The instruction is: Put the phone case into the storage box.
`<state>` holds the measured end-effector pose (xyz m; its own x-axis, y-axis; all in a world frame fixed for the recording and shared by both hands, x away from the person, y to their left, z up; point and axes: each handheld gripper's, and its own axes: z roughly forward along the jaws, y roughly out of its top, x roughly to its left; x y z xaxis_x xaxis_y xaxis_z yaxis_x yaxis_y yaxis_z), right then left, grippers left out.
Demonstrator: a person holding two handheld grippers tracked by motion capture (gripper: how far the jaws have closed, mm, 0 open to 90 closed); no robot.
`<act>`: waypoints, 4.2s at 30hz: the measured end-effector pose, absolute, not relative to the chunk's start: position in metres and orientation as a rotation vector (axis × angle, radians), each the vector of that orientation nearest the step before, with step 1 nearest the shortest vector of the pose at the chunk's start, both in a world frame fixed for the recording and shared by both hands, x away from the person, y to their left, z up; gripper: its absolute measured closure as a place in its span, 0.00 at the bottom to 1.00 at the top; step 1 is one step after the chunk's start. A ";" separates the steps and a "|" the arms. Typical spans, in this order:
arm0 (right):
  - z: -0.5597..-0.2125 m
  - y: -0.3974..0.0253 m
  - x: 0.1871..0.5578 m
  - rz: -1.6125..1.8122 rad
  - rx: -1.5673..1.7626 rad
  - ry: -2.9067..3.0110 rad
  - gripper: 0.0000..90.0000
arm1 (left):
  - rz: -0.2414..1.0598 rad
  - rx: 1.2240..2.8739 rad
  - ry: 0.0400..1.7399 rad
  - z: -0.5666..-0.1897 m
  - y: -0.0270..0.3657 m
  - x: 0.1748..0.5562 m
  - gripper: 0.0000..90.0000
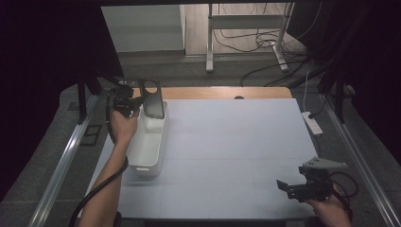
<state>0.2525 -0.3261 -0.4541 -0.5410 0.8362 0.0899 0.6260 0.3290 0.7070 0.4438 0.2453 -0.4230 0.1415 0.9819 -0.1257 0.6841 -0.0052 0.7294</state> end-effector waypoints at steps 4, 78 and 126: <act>-0.454 -0.326 0.253 1.027 1.312 2.308 0.00 | 0.564 1.750 1.622 -0.429 0.245 0.447 0.99; -0.455 -0.325 0.253 1.016 1.312 2.318 0.01 | 0.414 1.736 1.468 -0.447 0.262 0.444 0.34; -0.455 -0.324 0.253 1.005 1.304 2.335 0.00 | 0.274 1.844 1.276 -0.440 0.246 0.410 0.09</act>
<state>0.2534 -0.3244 -0.4551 -0.5517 0.8297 0.0848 0.6321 0.3496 0.6915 0.4097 0.2461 -0.4395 0.4539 0.8478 -0.2741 0.6605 -0.1136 0.7422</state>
